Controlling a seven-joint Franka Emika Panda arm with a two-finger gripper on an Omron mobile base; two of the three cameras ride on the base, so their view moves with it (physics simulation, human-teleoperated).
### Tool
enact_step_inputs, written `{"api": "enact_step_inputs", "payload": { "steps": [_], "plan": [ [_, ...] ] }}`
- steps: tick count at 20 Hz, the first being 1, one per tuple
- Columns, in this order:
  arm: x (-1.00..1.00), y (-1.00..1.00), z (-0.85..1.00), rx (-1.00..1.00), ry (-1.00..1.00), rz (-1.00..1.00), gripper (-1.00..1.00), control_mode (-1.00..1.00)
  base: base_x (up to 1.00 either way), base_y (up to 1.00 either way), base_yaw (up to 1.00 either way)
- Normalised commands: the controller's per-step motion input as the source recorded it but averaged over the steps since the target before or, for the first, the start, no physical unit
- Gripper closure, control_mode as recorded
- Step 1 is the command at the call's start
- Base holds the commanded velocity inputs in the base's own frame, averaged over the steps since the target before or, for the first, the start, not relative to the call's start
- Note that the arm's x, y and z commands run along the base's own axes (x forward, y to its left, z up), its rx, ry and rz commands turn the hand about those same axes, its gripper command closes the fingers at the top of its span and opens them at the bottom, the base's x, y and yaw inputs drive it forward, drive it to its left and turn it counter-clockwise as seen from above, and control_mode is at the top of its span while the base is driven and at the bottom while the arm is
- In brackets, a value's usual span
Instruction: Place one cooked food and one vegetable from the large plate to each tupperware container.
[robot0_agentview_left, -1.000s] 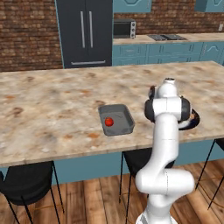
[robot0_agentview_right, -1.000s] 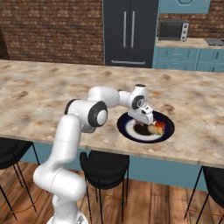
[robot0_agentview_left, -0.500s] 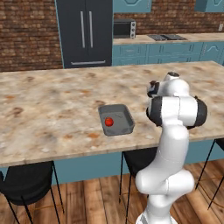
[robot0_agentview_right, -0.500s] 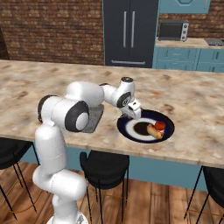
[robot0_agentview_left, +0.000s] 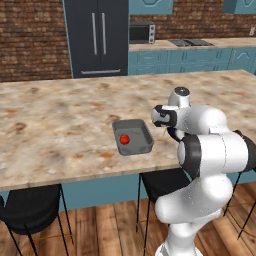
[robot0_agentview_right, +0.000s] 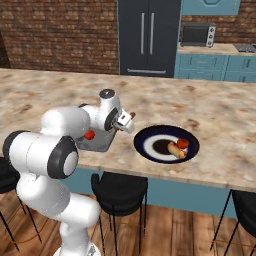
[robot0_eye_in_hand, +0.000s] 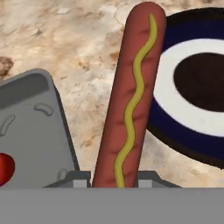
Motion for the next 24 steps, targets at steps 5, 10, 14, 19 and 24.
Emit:
{"api": "enact_step_inputs", "payload": {
  "steps": [5,10,14,19,24],
  "plan": [
    [0.0,0.86,0.2,0.04,0.08,0.19,1.0,-1.0,0.0,0.0,0.0],
    [0.0,0.72,-0.22,0.01,0.02,0.16,1.0,-1.0,0.0,0.0,0.0],
    [0.01,0.03,-0.45,0.0,0.15,0.24,1.0,-1.0,0.0,0.0,0.0],
    [0.33,0.18,-0.58,0.0,0.01,0.05,1.0,-1.0,0.0,0.0,0.0],
    [0.31,0.21,-0.56,0.0,0.04,0.0,1.0,-1.0,0.0,0.0,0.0]
  ]
}}
